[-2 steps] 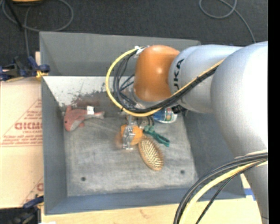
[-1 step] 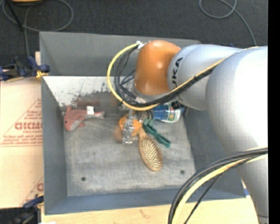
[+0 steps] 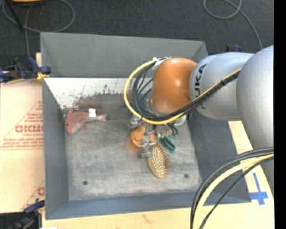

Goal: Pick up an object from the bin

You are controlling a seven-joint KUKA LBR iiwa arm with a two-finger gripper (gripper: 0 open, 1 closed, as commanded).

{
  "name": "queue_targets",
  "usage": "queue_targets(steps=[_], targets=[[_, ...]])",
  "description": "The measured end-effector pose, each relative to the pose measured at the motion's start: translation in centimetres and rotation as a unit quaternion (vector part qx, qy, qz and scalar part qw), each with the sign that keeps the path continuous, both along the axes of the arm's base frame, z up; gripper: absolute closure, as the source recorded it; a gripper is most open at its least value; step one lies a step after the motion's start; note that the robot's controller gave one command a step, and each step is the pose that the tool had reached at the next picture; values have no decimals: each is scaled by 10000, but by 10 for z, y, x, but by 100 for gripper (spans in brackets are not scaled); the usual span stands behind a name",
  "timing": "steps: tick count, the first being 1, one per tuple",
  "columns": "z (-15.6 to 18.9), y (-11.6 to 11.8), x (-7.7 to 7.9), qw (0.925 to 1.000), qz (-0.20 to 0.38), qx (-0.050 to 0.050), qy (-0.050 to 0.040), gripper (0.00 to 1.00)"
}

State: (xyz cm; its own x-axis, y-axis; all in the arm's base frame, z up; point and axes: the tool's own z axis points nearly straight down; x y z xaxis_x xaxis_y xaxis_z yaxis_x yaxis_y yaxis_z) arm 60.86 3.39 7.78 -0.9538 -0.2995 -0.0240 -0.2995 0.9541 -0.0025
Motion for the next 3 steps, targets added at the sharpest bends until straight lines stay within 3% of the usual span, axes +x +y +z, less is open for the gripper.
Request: queue_targets(steps=[1, 2, 3], targets=[[0, 0, 0, 10000, -5, 1, 0, 100], [55, 0, -2, 9999, -39, -22, 125, 100], [130, -15, -8, 9987, -506, -9, 104, 100]])
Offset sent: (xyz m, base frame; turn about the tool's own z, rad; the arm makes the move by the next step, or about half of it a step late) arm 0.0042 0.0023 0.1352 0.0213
